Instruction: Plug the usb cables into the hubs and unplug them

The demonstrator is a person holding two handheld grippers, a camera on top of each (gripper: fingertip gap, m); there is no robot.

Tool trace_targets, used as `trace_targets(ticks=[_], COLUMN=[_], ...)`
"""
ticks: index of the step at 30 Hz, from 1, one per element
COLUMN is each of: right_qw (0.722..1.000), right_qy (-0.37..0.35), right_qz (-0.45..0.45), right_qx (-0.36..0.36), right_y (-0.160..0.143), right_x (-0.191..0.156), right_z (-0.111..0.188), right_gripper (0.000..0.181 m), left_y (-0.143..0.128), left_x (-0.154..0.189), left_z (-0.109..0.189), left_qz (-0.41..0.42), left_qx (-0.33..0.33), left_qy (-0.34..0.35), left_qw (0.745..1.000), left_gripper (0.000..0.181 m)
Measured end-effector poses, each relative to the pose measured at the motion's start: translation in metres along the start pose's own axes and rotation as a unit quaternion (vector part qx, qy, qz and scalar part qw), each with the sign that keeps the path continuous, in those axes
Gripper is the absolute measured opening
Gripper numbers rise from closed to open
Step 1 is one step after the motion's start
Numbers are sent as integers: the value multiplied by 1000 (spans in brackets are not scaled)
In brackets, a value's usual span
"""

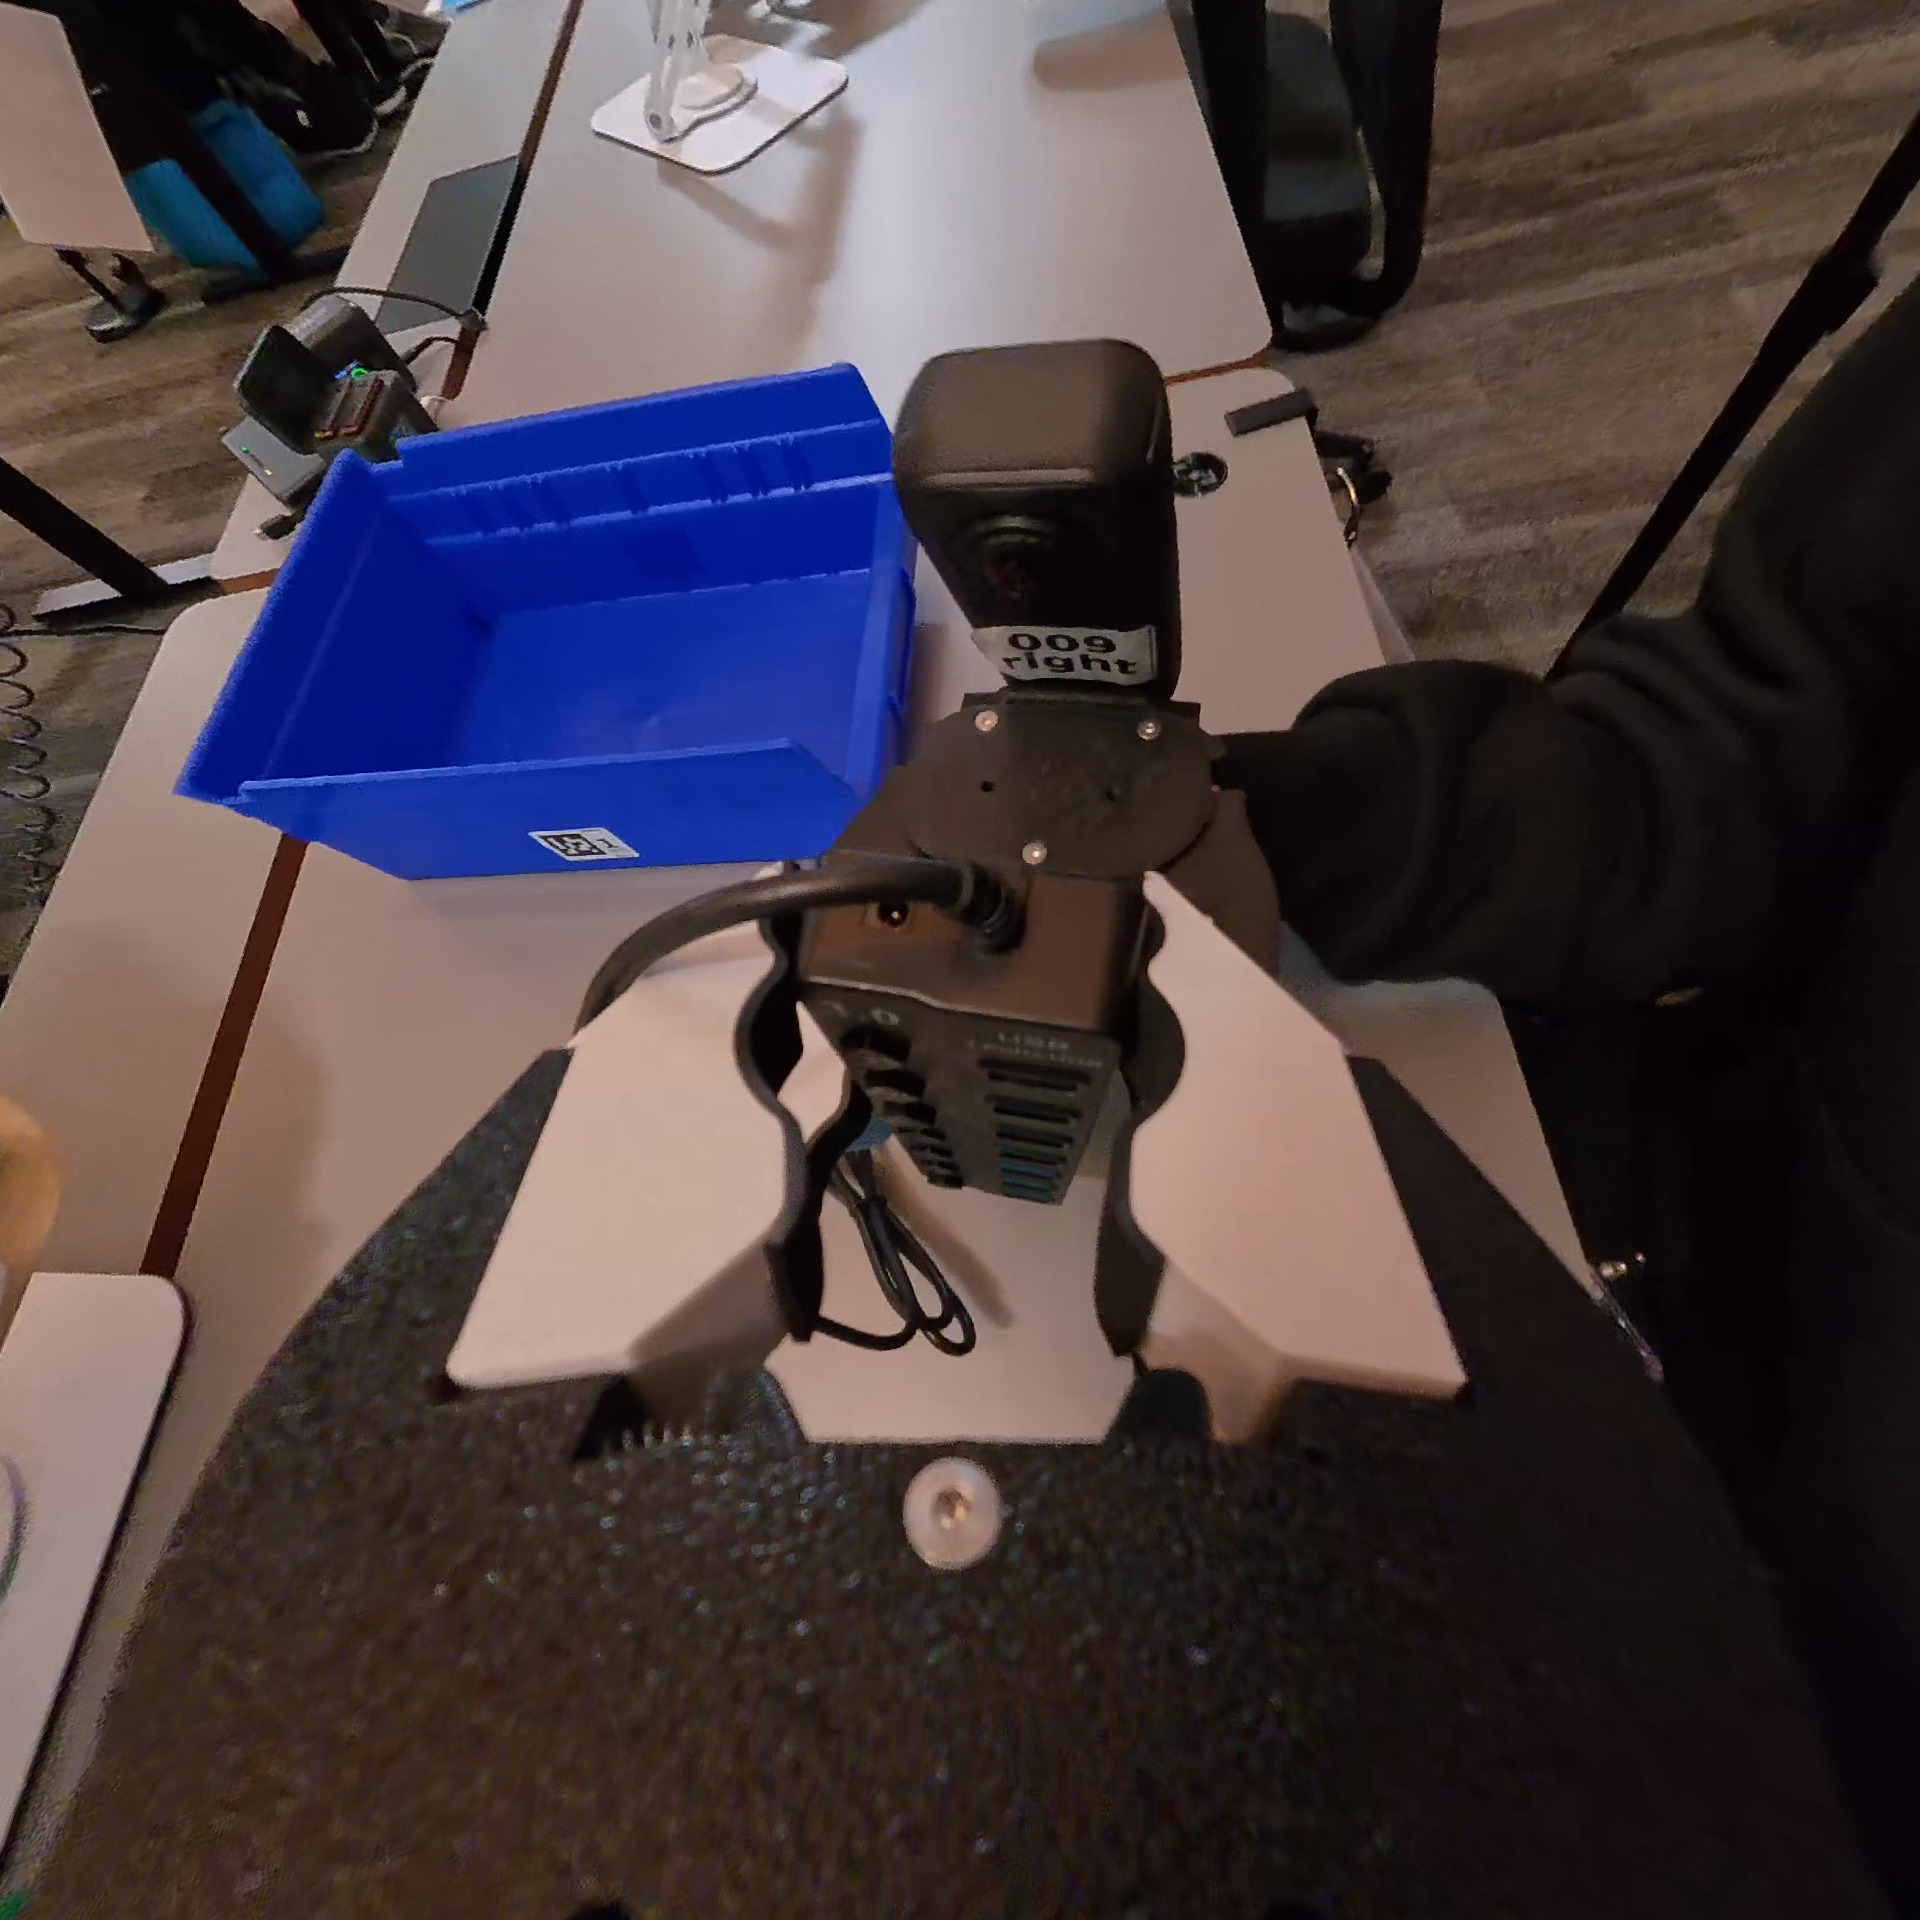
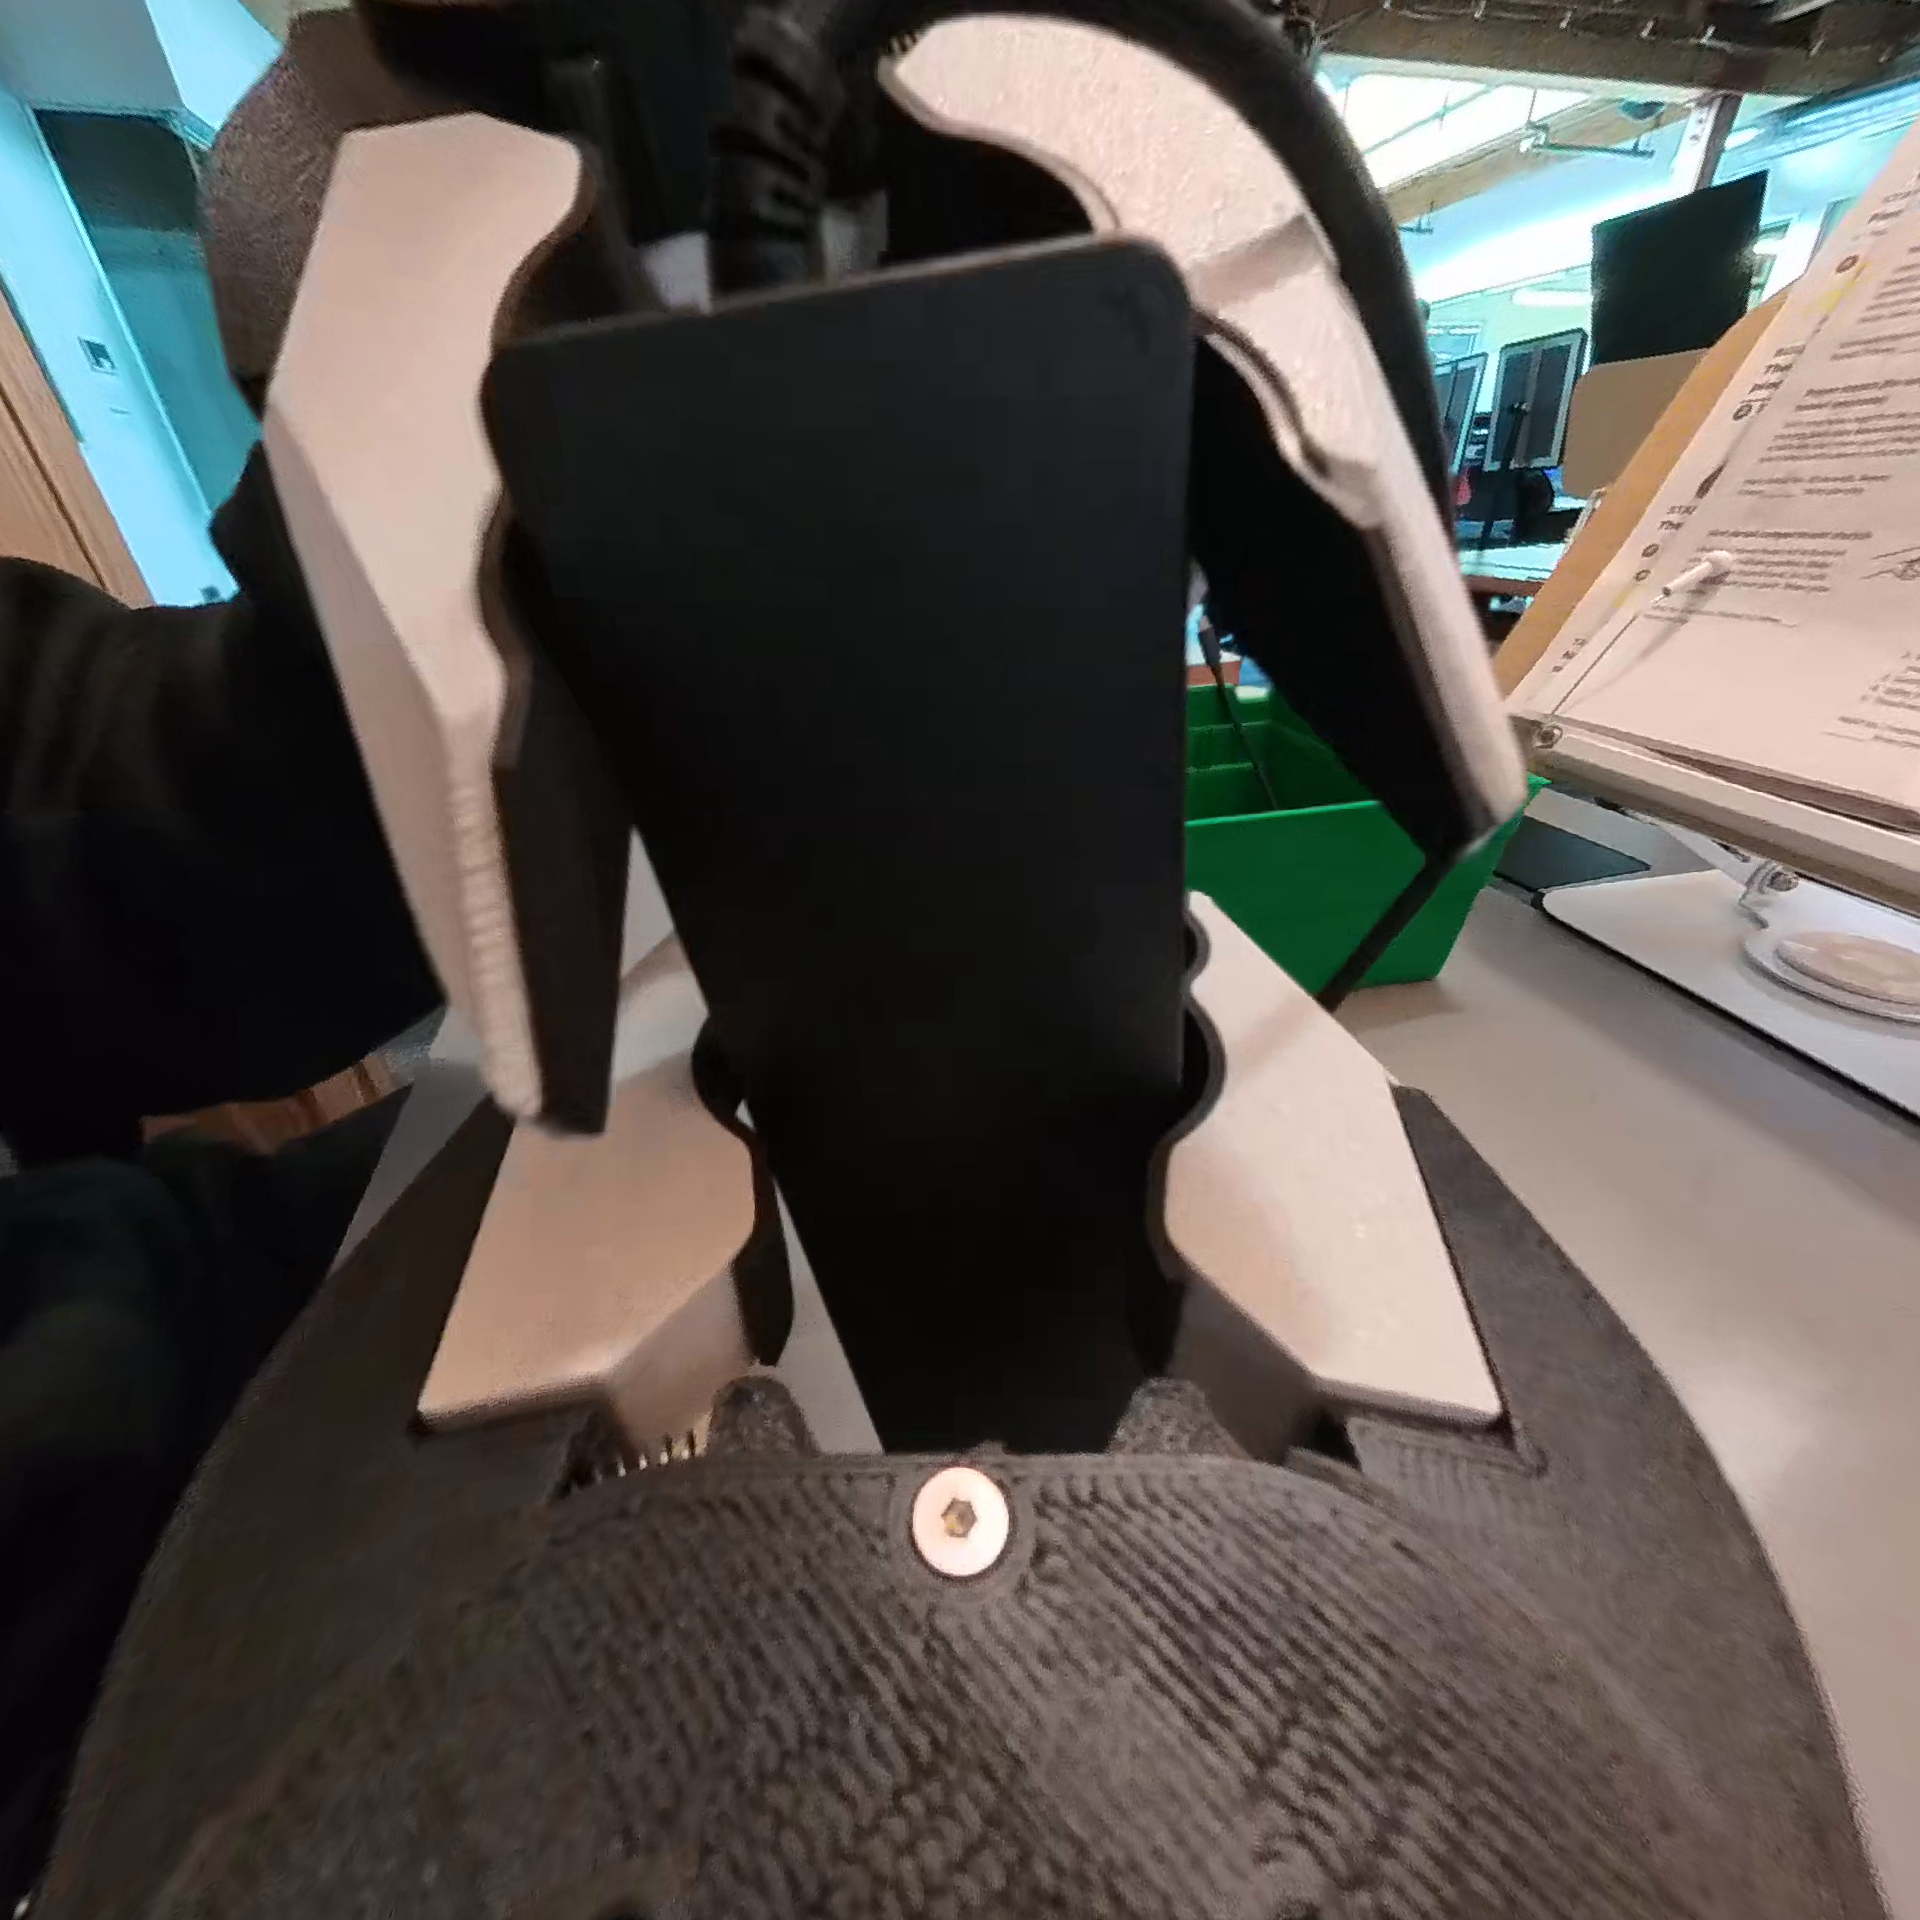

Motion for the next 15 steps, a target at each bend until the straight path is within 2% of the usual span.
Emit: trace_targets(ticks=[7,13,15], right_qw=[999,1000,1000], right_qy=[16,-1,-6], right_qz=[23,25,14], right_qx=[-28,-7,2], right_y=[-5,-1,0], right_x=[-4,-2,1], right_z=[-4,-6,-3], right_gripper=[70,68,69], left_y=[-5,-2,-2], left_x=[2,2,1], left_z=[0,0,2], left_qz=[-7,6,22], left_qx=[-15,11,15], left_qy=[-2,1,12], left_qw=[1000,1000,1000], left_gripper=[59,60,66])
Point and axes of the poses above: each gripper's, where its closed fingertips meet, z back along the fingers, y out of its top, x = y × z across the jaws, the point moved 7 cm from there along z, back along the fingers, and after that the axes turned 13 degrees about z, right-handed, at the moved point
